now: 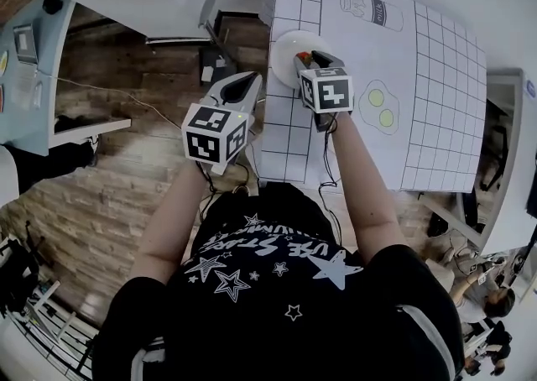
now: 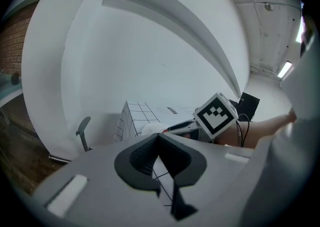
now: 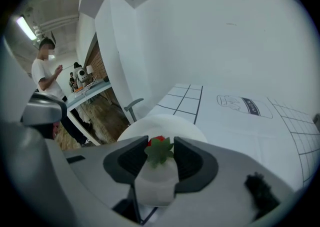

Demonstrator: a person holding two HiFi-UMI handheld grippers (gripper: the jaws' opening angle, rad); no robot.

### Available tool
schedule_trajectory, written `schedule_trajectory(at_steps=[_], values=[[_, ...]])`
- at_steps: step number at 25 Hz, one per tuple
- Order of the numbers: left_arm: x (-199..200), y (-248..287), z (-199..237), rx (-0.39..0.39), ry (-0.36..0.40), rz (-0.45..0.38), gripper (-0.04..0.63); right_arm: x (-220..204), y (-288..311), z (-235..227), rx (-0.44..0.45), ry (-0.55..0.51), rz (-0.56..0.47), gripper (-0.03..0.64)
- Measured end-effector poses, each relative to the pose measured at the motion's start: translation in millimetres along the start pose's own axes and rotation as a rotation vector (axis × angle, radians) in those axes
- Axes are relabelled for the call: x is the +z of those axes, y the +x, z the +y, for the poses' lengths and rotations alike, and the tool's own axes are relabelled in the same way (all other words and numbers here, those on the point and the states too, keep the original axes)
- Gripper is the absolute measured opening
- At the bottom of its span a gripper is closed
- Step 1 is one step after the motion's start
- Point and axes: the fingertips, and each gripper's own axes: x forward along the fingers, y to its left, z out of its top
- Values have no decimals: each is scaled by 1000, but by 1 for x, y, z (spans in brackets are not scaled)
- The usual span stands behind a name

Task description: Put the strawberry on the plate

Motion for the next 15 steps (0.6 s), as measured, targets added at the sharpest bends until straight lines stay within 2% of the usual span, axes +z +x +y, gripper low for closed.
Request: schedule_trajectory(at_steps=[7,15], values=[[-5,-15,-1,2,-1,-4,8,-3,-9,-2,-20,26,7,161],[-10,-47,-4,-7,0,-34,8,3,-50,1,-59,67,-67,161]])
